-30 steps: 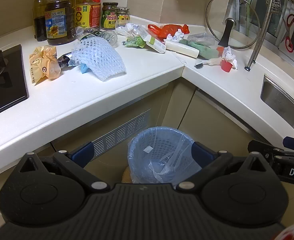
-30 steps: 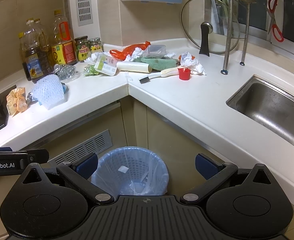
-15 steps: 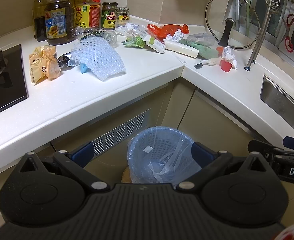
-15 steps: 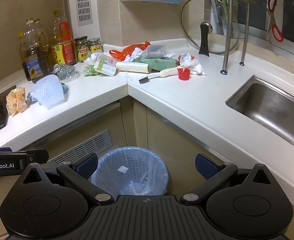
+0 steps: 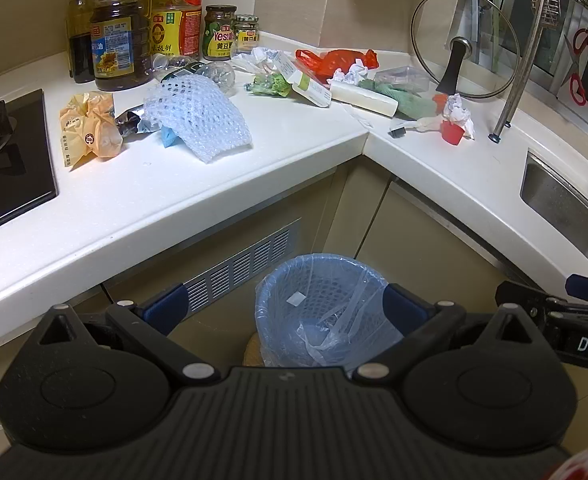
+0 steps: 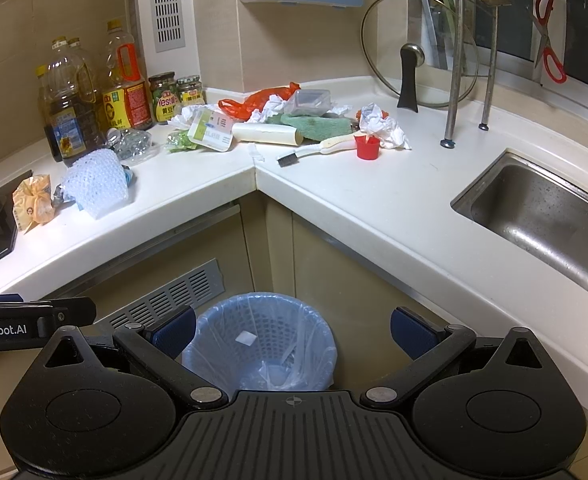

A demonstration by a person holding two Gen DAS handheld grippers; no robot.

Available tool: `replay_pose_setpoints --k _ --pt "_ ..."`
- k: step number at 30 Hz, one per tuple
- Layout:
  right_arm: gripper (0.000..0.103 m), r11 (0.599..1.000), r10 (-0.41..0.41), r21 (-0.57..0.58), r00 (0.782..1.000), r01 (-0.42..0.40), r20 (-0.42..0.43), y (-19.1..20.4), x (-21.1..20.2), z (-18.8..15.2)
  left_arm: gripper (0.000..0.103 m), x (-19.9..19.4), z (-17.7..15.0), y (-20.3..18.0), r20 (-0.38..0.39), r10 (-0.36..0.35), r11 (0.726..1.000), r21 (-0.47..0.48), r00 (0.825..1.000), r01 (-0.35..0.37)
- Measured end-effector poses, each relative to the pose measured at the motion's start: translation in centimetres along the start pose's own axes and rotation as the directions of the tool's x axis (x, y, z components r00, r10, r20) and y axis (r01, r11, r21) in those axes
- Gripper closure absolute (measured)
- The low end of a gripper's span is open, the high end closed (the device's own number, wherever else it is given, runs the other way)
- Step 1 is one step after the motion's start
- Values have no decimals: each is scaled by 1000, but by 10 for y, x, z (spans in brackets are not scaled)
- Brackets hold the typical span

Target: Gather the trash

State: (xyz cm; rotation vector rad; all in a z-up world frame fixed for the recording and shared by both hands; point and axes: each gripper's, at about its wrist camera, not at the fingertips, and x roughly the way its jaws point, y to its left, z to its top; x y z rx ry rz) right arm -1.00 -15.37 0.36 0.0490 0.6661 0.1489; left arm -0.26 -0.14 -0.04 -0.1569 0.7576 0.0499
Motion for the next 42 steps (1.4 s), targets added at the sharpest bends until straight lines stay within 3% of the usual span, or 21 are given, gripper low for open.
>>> replay_pose_setpoints --k 17,25,34,42 --pt "0 1000 2 2 1000 -2 0 -2 1 0 0 -1 0 -1 -1 2 1000 -6 1000 -2" --pt "0 1000 29 1 999 -29 27 -15 4 5 0 -1 7 -5 43 28 997 -75 999 -24" --pt "0 986 160 -54 987 -159 23 -24 33 22 0 -12 20 11 102 181 970 -181 978 -160" --pt "0 932 343 -133 939 -336 33 33 74 59 0 -22 42 73 131 328 925 -248 936 -289"
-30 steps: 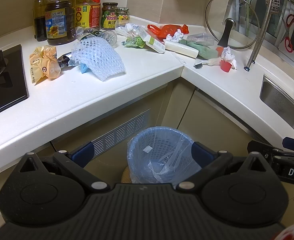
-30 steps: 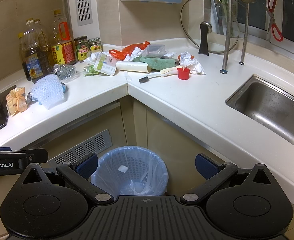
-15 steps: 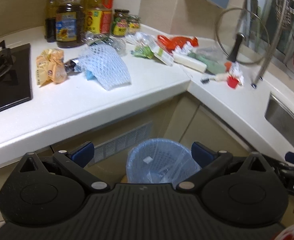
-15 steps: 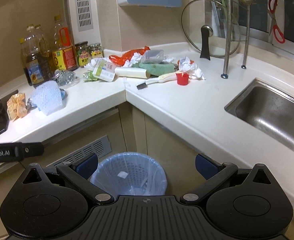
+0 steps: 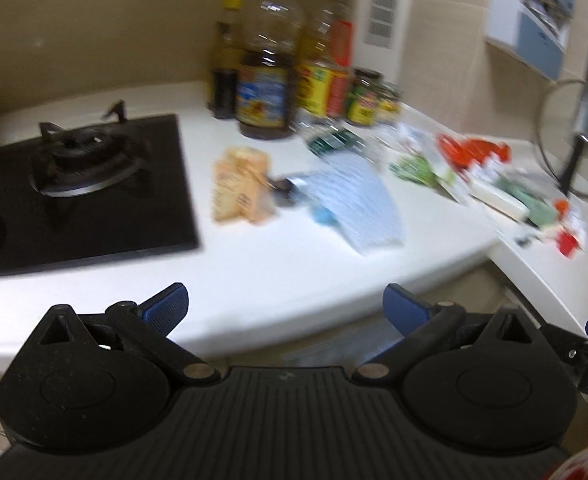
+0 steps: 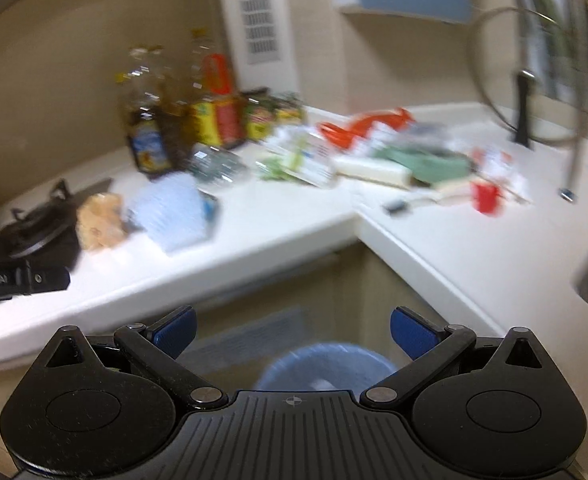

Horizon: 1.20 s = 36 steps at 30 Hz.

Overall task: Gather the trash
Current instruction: 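Grasp the white foam net with the right tool while the left tool reaches the yellow snack bag, then carry the foam net in the right tool while the left tool grasps the yellow bag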

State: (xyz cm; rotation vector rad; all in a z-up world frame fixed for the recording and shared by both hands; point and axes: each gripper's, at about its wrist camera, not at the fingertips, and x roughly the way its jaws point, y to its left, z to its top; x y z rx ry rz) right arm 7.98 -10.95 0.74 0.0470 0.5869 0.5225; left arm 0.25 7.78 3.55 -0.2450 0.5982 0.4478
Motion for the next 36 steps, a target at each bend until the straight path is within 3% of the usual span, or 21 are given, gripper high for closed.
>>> replay_pose_setpoints --k 7,10,12,16,18,22,23,34,36 --pt "1 991 100 -95 994 -96 34 45 67 49 1 46 40 40 41 13 1000 -11 999 -12" --pt "1 983 113 -150 993 -107 26 64 100 65 0 65 53 51 56 11 1000 27 998 -12" --pt "11 978 124 -170 992 -123 0 76 125 72 0 77 61 60 46 -8 999 36 999 6" --pt "19 970 131 -196 989 -142 -67 90 167 75 1 99 70 70 3 -35 998 44 999 34" --pt "32 968 129 -204 987 -147 -98 92 179 74 1 108 71 74 -14 -46 998 34 999 47" --pt "72 962 137 -220 983 -161 -121 90 181 68 1 119 73 76 -24 -71 997 31 997 71" --pt "88 959 144 -229 982 -169 -123 90 179 67 3 121 73 75 -25 -72 997 31 997 73" --pt "91 946 190 -257 980 -199 -58 64 142 78 27 138 77 48 -28 -39 996 79 999 41" --pt "91 952 179 -243 982 -187 -56 53 139 79 42 143 76 42 -41 -22 995 92 999 26"
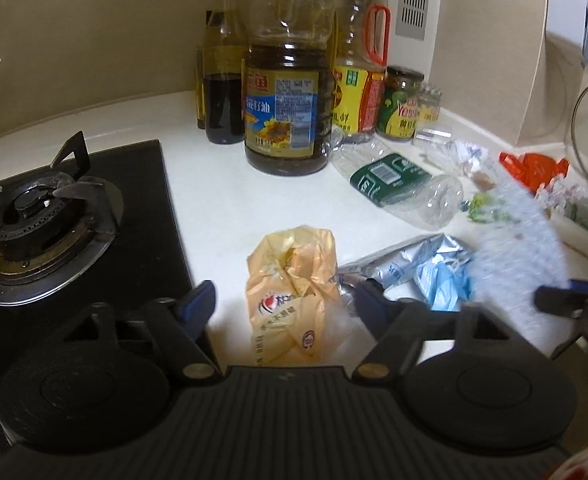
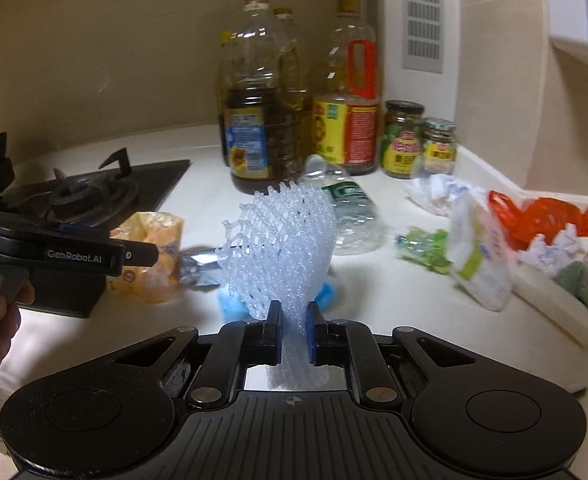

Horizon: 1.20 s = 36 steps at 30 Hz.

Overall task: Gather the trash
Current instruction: 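Carry the foam net in the right tool while the left tool grasps the yellow bag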

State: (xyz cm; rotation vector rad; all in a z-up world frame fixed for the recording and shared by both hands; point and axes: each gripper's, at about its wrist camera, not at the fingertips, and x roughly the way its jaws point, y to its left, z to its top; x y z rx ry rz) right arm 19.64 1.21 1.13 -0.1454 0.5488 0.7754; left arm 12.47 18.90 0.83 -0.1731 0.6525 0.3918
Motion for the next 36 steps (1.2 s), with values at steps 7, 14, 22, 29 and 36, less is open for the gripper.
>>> replay_pose_setpoints --k 7,14,22,29,36 --pt "91 998 -8 62 1000 9 -11 -31 -19 -17 88 -6 -3 -10 -10 48 999 -2 999 -48" --pt "91 997 20 72 999 -18 -34 -48 -45 -41 94 -44 -15 -30 30 50 999 -4 998 -50" --pt "91 998 3 64 999 0 -51 -71 -81 -61 94 -82 -29 -90 33 -145 988 62 989 142" --pt "91 997 -15 80 992 25 -125 -90 -98 -87 94 -72 -49 -149 -87 -371 916 130 925 380" --pt "91 994 -47 84 959 73 -280 -94 -80 -126 94 -39 -85 -182 -222 -412 876 170 884 451"
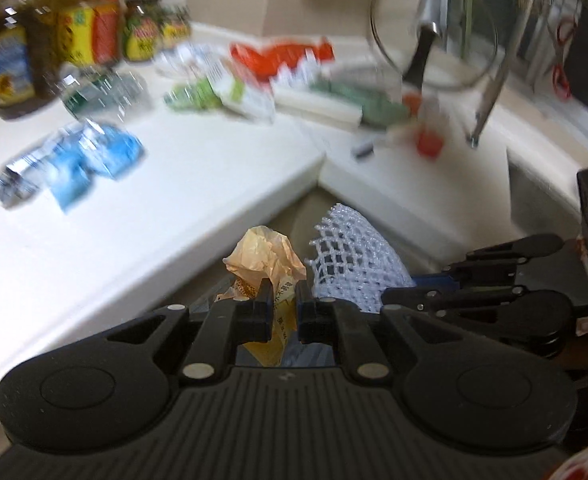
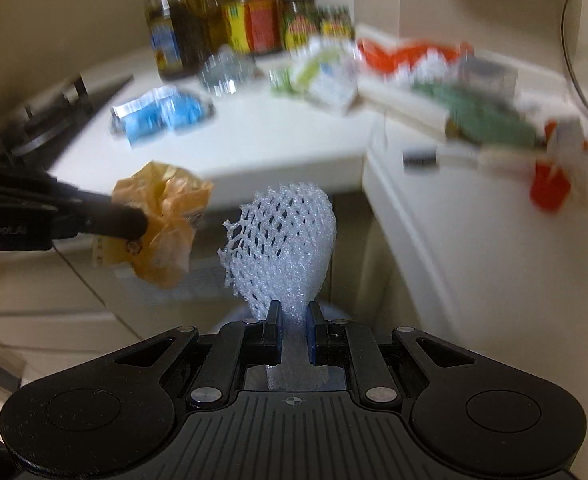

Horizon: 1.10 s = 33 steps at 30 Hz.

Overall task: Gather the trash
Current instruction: 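Carry the foam net in the right tool while the left tool grasps the yellow bag, then open both tools over the wastebasket, dropping the foam net and yellow bag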

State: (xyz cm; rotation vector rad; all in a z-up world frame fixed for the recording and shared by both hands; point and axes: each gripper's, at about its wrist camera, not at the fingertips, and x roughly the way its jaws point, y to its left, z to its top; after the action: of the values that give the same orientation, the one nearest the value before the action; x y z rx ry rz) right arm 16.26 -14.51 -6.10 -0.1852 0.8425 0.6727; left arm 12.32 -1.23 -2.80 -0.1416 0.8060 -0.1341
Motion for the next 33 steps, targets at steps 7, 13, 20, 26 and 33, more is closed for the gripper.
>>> replay_pose_setpoints --k 7,13,20,26,33 --pt "91 998 -67 -24 991 64 -119 3 51 -29 94 60 -35 2 -132 0 1000 -5 991 0" --pt "91 997 -73 1 974 75 -216 -4 94 -53 94 102 -57 9 -230 17 999 -29 973 -24" --pt "91 995 -71 49 960 87 -271 -15 121 -62 94 129 -73 19 -296 37 994 -84 954 -64" --pt "91 995 -66 52 956 84 -285 -12 133 -64 94 144 -76 18 -321 44 992 -97 946 -79" --pt "91 994 -65 63 953 87 -295 -12 138 -63 94 144 -73 19 -330 41 992 -101 943 -78"
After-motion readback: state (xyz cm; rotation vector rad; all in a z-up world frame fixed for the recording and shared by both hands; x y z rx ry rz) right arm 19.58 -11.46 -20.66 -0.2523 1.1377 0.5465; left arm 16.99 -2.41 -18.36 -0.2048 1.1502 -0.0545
